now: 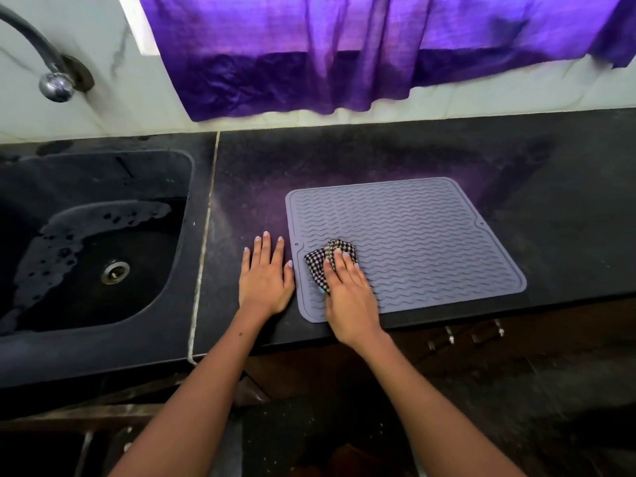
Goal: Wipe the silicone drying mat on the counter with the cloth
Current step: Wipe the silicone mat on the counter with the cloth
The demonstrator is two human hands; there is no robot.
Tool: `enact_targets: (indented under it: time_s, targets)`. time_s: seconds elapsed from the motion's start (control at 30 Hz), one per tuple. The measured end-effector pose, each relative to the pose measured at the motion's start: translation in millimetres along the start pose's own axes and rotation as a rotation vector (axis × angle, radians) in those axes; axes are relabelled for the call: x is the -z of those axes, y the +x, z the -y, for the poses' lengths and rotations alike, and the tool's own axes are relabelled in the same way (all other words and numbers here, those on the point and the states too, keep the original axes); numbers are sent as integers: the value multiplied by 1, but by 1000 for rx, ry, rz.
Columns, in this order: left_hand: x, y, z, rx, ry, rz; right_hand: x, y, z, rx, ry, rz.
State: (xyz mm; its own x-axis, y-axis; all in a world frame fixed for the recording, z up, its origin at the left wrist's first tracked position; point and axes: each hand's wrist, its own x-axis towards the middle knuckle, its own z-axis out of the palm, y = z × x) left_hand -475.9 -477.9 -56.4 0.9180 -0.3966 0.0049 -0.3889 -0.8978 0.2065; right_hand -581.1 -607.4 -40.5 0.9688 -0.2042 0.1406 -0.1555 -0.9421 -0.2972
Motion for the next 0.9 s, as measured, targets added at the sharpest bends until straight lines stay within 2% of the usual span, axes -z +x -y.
enact_targets:
  time_s: [0.17,0.23,0.3,0.37,0.4,0.47,0.57,0.63,0.83,0.9]
  targets:
    - [2,0,-4,13,10,-2,19,21,-5,32,0,173]
    - [4,0,-4,16,6,17,31,36,-6,-20,61,247]
    - [4,0,-3,8,3,25,48,52,-6,-239,421,250]
    - [4,-2,-2,4,1,29,62,60,-3,-416,750,94]
    - [4,-2,-2,0,3,28,64,61,1,-430,727,-2]
    - [5,-2,-2,-1,-3,24,55,52,12,-332,514,-83]
    - [4,-1,-2,4,-13,17,18,23,28,-97,129,28]
    - [4,0,-2,-3,-7,18,-3,3,32,0,-96,29]
    - [4,0,-2,-3,-4,5,-5,4,27,102,-59,-9]
    - [5,0,-2,-1,-4,0,9,15,20,53,143,53]
